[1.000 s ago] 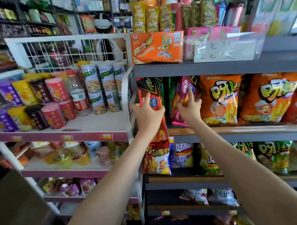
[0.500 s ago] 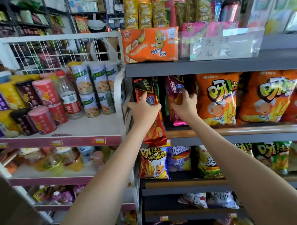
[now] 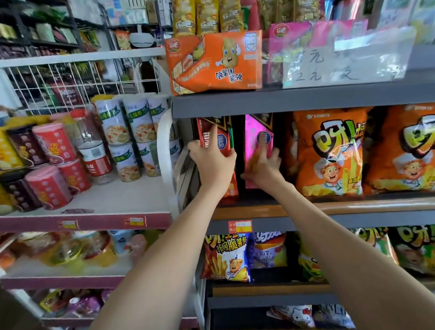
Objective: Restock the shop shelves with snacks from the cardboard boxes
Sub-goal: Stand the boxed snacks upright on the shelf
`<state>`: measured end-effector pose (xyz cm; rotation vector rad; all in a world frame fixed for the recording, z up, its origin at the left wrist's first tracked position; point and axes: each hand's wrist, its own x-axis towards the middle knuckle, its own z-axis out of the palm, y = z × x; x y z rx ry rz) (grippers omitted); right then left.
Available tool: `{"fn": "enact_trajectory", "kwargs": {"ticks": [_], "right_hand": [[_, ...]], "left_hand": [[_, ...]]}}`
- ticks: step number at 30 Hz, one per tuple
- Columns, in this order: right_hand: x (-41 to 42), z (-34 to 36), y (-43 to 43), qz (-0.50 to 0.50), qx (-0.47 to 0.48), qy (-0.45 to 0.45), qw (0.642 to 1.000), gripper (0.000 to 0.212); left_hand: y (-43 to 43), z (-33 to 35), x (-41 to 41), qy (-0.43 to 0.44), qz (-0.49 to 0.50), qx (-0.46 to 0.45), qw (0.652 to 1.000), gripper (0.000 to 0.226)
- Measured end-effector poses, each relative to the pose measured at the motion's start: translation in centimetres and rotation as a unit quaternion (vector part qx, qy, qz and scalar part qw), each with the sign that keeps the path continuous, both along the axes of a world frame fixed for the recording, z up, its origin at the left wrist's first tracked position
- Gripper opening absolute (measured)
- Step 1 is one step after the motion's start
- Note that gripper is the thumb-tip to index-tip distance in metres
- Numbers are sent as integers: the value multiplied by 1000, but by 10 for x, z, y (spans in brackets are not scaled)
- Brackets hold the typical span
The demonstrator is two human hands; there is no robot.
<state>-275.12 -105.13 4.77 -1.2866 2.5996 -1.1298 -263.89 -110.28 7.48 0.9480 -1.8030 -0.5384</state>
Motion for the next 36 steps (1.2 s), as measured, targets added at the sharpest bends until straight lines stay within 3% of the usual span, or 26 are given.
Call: {"fn": "enact_trajectory", "kwargs": {"ticks": [2,12,17,21,29,36], "right_hand": [[-3,-2,2,10,33,6,999,124],[-7,-4,2,30,56,56,996,118],[-8,-6,7,24,48,17,998,119],[-5,-4,11,3,51,3,999,116],[0,-2,6,1,28,-1,1000,112],[0,-4,3,-3,86,37,996,113]], "left_hand": [[-6,-10,-1,-7,5,-47,999,73],[-22,-24,-13,29,5,-87,996,69],[-25,-17,-12,-98,-58,5,994,97],[-19,-20,-3,-233,-71,102,965,122],[-5,-27,-12,-142,-55,122,981,109],[-14,-29,-14,-172,-52,120,976,112]]}}
